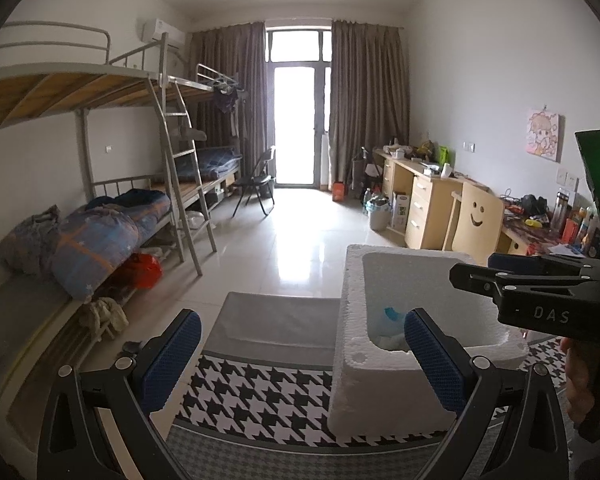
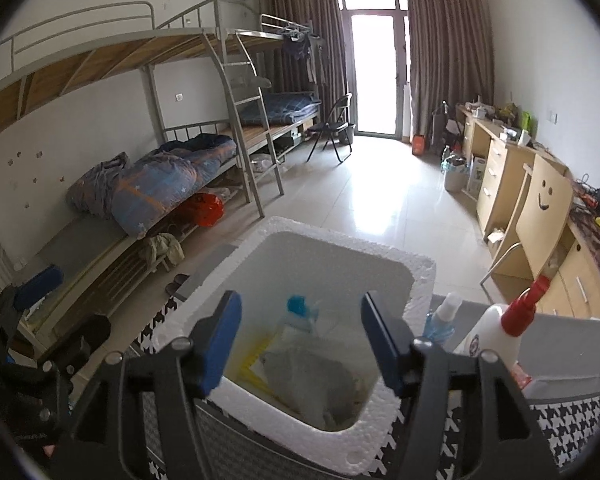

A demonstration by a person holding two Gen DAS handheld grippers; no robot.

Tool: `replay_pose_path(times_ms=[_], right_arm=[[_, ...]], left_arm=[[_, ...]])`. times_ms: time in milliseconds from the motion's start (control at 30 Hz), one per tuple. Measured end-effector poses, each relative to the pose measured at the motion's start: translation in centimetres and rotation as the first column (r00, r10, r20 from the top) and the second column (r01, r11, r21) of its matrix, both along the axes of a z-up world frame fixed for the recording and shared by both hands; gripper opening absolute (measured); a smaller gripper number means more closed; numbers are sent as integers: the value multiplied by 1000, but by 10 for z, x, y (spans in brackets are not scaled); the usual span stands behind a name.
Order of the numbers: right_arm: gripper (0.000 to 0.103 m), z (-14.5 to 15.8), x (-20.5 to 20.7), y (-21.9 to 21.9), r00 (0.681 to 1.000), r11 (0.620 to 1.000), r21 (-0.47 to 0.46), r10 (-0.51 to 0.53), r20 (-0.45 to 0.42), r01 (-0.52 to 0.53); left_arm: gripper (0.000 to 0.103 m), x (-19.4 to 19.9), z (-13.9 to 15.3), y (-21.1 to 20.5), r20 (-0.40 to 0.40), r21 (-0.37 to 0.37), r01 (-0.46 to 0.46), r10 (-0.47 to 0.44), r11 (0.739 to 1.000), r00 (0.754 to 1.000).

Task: Organize soft objects

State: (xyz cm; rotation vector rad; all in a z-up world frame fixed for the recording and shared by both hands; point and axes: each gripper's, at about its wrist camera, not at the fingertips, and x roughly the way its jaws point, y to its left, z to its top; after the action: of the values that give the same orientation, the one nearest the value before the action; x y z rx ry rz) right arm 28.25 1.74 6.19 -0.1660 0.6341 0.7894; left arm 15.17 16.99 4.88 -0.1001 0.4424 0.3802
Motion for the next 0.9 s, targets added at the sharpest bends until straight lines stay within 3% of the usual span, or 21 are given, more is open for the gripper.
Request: replay_pose_path(times_ms=[167, 400, 900], right_arm=[[72, 4, -5, -5, 1000, 1000, 10, -1, 16, 1], [98, 10, -20, -23, 998, 999, 47, -24, 65, 21], [99, 23, -48, -50, 992, 998, 62, -40, 123, 32]], left_arm=[[102, -3, 0, -2, 6, -3, 10, -10, 1000, 1000], [102, -6, 2, -12, 10, 18, 15, -15, 1000, 1000], [102, -36, 20, -41, 66, 34, 54, -56, 998, 996]])
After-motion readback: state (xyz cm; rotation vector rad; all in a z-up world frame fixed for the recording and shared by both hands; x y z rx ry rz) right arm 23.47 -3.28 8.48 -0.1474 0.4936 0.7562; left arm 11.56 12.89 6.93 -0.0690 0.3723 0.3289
